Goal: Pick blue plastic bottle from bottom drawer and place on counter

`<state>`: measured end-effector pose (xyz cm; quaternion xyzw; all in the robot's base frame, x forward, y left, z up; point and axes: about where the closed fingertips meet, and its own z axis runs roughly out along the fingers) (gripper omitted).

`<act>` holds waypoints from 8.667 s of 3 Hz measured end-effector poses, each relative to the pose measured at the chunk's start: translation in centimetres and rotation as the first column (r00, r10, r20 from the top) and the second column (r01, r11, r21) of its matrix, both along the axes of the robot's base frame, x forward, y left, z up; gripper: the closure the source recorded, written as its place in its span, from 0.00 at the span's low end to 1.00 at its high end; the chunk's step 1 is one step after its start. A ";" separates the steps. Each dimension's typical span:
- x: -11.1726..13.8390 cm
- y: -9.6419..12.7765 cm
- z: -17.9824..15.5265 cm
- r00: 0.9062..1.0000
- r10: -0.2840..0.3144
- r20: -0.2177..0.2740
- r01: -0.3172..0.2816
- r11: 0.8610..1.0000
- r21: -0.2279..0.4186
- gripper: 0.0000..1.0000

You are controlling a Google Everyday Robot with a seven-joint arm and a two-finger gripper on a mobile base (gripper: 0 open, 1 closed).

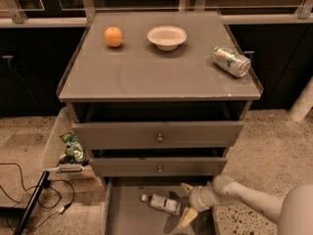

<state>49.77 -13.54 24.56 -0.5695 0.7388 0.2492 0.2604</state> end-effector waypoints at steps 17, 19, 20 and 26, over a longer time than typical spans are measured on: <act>-7.6 0.8 15.1 0.923 0.178 0.342 -0.217 0.973 0.081 1.00; -13.3 0.4 32.1 0.838 0.307 0.452 -0.340 0.940 -0.009 1.00; -13.3 0.5 32.1 0.838 0.308 0.450 -0.340 0.940 -0.011 1.00; 1.1 -2.6 56.4 0.693 0.410 0.593 -0.477 0.877 -0.048 1.00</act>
Offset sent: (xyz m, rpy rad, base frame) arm 0.0283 0.0345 -0.0733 0.0407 -0.1776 0.0550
